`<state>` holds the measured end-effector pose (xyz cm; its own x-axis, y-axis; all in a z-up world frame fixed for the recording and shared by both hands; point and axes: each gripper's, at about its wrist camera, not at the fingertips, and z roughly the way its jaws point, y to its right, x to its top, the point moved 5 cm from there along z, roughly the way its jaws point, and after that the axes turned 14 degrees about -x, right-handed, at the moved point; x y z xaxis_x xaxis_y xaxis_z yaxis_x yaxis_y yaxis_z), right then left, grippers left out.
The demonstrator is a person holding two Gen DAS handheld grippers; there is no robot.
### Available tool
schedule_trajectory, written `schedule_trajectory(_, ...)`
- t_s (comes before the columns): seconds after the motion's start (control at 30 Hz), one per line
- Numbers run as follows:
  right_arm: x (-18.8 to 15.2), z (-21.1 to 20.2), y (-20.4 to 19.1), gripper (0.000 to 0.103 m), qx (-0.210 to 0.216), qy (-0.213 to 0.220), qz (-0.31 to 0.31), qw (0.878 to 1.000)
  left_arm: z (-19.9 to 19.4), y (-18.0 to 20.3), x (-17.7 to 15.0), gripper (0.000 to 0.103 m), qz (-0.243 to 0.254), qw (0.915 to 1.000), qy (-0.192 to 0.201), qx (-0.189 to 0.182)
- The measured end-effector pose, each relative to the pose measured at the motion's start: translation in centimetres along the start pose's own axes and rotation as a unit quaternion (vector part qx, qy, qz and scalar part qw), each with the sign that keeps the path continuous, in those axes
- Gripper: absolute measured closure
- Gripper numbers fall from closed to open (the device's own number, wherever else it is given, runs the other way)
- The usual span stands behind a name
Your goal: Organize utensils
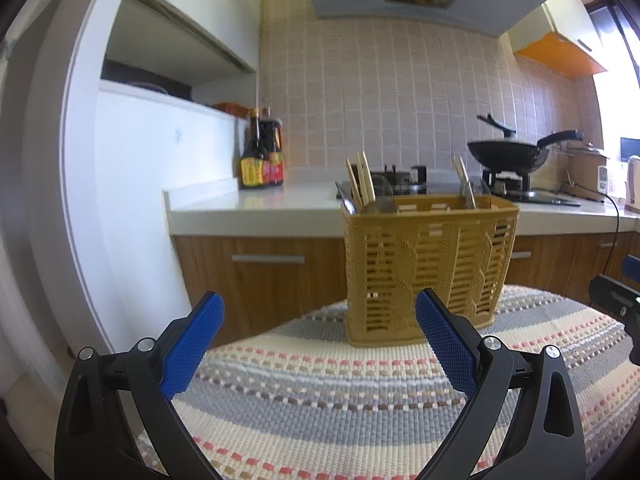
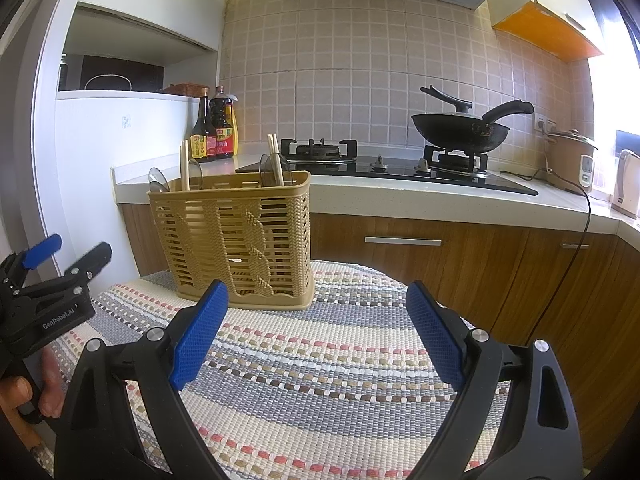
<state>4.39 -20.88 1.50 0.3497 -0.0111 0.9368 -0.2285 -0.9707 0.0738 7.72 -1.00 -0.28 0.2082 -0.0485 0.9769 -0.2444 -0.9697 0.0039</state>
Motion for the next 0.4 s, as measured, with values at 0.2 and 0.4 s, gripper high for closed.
schedule_trajectory(0.2,0.00,-0.04,-0.12,0.017,-0.002,0.001,-0.002,1.000,-0.11,-0.14,0.08,0.007,-0.004,1.0000,-0.006,0.004)
schedule_trajectory(0.4,0.07,-0.03,-0.01,0.017,-0.002,-0.001,0.001,1.000,0.06,-0.59,0.01,0.007,-0.015,0.9998,-0.013,0.002)
